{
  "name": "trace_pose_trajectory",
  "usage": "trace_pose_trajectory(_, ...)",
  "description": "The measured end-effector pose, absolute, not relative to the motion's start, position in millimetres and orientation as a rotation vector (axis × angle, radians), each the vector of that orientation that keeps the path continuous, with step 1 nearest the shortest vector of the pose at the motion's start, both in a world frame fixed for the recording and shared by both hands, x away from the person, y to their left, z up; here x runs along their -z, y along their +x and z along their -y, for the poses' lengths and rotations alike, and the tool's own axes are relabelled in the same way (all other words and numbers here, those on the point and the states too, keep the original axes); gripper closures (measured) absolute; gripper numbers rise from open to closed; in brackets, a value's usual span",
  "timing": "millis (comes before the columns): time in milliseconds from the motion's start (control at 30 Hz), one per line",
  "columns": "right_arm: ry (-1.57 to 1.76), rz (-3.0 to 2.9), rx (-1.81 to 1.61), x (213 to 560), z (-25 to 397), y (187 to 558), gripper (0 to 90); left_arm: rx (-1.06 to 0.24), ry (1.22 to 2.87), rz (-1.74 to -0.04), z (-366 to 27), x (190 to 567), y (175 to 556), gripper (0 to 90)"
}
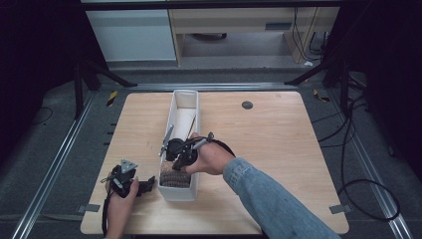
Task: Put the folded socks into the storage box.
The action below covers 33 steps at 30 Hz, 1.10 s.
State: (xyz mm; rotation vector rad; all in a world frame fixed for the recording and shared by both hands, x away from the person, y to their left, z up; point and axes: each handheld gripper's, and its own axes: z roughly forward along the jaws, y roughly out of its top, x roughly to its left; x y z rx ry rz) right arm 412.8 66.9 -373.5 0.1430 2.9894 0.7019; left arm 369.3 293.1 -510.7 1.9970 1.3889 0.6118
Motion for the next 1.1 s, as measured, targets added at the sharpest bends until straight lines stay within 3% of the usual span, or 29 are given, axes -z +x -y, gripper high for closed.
trace_pose_trajectory(733,0.149,-2.952,-0.847,352,-45,406,90.0,-0.611,2.0,-1.388,-293,511,369,0.0)
trace_pose_trajectory(1100,0.279,-2.848,-0.948,336,-7,416,90.0,-0.612,1.999,-1.387,-293,511,369,0.0)
